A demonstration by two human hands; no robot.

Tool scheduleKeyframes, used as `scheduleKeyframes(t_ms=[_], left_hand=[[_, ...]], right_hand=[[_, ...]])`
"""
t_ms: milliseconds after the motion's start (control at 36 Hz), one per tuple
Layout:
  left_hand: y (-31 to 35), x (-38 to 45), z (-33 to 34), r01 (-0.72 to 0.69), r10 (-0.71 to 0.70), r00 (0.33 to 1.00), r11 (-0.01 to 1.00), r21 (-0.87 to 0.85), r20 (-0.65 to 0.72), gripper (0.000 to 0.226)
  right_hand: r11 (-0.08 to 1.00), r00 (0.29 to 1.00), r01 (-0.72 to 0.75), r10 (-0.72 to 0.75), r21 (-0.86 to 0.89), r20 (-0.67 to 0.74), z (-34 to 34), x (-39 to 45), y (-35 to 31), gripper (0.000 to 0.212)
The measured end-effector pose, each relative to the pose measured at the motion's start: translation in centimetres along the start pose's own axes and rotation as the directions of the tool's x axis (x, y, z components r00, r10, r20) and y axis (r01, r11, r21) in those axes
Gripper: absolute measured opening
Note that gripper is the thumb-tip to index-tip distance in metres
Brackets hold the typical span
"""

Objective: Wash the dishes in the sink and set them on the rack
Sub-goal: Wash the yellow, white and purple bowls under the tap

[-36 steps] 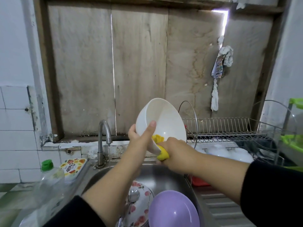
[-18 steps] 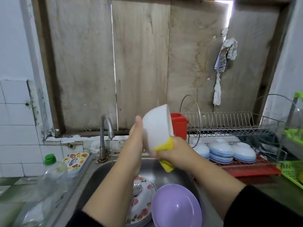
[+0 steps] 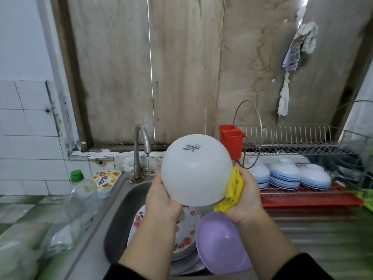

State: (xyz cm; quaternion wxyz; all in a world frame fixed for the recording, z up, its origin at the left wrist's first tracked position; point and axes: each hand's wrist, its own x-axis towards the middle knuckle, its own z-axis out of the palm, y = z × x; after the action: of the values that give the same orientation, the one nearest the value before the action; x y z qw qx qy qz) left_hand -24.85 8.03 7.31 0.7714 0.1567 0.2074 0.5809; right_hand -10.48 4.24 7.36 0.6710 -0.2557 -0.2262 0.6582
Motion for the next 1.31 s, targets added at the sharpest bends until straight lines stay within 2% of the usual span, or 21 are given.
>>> scheduleKeyframes(t_ms=[111,222,278,333,417,556,611,667,722,778,833,917,944,1000,1028,1056,1111,1167,1222,1278,1306], left_hand=[[1.7,-0.8,0.4,-0.170,0.174,0.982,0.984,0.050,-0.068,0.032],[2.5,-1.3,0.2,-0.295,0.324,0.933,0.938,0.182,-0.157,0.016],[2.4,-1.7,0.4,-0.334,0.388,0.904,0.903,0.271,-0.180,0.018],[1.7,-2.0,0.8,-0.358,0.425,0.893,0.870,0.340,-0.146,0.024],[0.8,-2.2,1.1,-0.392,0.470,0.877,0.817,0.424,-0.095,0.031],[1.3,-2.6,0.9,-0.421,0.528,0.839,0.782,0.460,-0.129,0.031],[1.6,-2.9,0.8,-0.408,0.517,0.844,0.794,0.451,-0.147,0.030],[1.6,-3.2,0.8,-0.399,0.511,0.845,0.799,0.451,-0.157,0.029],[1.3,-3.6,1.0,-0.394,0.516,0.844,0.779,0.488,-0.142,0.030],[0.6,-4.0,1.4,-0.392,0.529,0.841,0.737,0.550,-0.110,0.032],[0.2,-4.4,1.7,-0.403,0.554,0.828,0.697,0.593,-0.088,0.032],[0.9,-4.5,1.9,-0.404,0.567,0.812,0.717,0.568,-0.139,0.032],[1.3,-4.5,1.9,-0.404,0.564,0.810,0.734,0.546,-0.160,0.033],[1.9,-4.5,1.7,-0.418,0.582,0.794,0.732,0.538,-0.176,0.034],[2.0,-4.5,1.6,-0.419,0.587,0.790,0.726,0.546,-0.174,0.034],[1.9,-4.5,1.6,-0.413,0.582,0.796,0.723,0.554,-0.165,0.034],[1.7,-4.7,1.8,-0.398,0.562,0.817,0.711,0.581,-0.128,0.033],[1.4,-4.6,2.0,-0.386,0.567,0.821,0.631,0.673,-0.060,0.031],[1.2,-4.3,2.1,-0.388,0.581,0.813,0.501,0.774,0.032,0.032],[1.1,-4.2,2.0,-0.385,0.571,0.815,0.404,0.830,0.099,0.037],[1.2,-4.2,1.8,-0.378,0.566,0.817,0.383,0.843,0.109,0.039]], right_hand=[[0.991,0.988,0.037,-0.055,-0.125,-0.147,-1.2,0.2,0.6,0.030],[0.897,0.958,0.097,-0.201,-0.430,-0.203,-1.4,0.2,0.1,0.016],[0.808,0.955,0.174,-0.279,-0.563,-0.105,0.0,0.3,-0.5,0.013],[0.695,0.956,0.255,-0.285,-0.672,0.068,1.8,0.4,-0.9,0.014],[0.497,0.925,0.362,-0.294,-0.789,0.240,3.6,0.3,-0.3,0.039],[0.536,0.873,0.486,-0.332,-0.690,0.358,1.9,-2.4,1.5,0.032],[0.469,0.854,0.511,-0.369,-0.720,0.366,0.3,-2.9,1.8,0.029],[0.397,0.871,0.461,-0.373,-0.794,0.319,-0.4,-2.0,1.4,0.031],[0.451,0.903,0.400,-0.345,-0.798,0.258,0.1,-0.8,0.7,0.033],[0.461,0.892,0.434,-0.342,-0.774,0.296,0.9,0.3,0.1,0.036],[0.406,0.859,0.501,-0.345,-0.765,0.379,2.1,0.2,-0.1,0.049],[0.470,0.850,0.525,-0.337,-0.709,0.406,1.9,-1.2,0.9,0.052],[0.500,0.855,0.518,-0.336,-0.694,0.396,1.5,-1.9,1.4,0.047],[0.481,0.864,0.500,-0.340,-0.720,0.373,0.5,-2.7,2.5,0.028],[0.455,0.864,0.493,-0.360,-0.741,0.353,-0.2,-2.4,2.8,0.028],[0.436,0.883,0.443,-0.362,-0.783,0.298,0.0,-2.3,2.7,0.032],[0.491,0.914,0.343,-0.371,-0.801,0.165,0.5,-1.3,2.2,0.025],[0.595,0.944,0.291,-0.303,-0.749,0.126,1.9,-0.1,0.8,0.036],[0.614,0.936,0.352,-0.250,-0.706,0.249,3.0,0.4,-0.6,0.045],[0.431,0.884,0.467,-0.244,-0.772,0.399,4.4,-0.1,-1.4,0.072],[0.247,0.843,0.532,-0.247,-0.810,0.478,5.1,-0.3,-1.5,0.093]])
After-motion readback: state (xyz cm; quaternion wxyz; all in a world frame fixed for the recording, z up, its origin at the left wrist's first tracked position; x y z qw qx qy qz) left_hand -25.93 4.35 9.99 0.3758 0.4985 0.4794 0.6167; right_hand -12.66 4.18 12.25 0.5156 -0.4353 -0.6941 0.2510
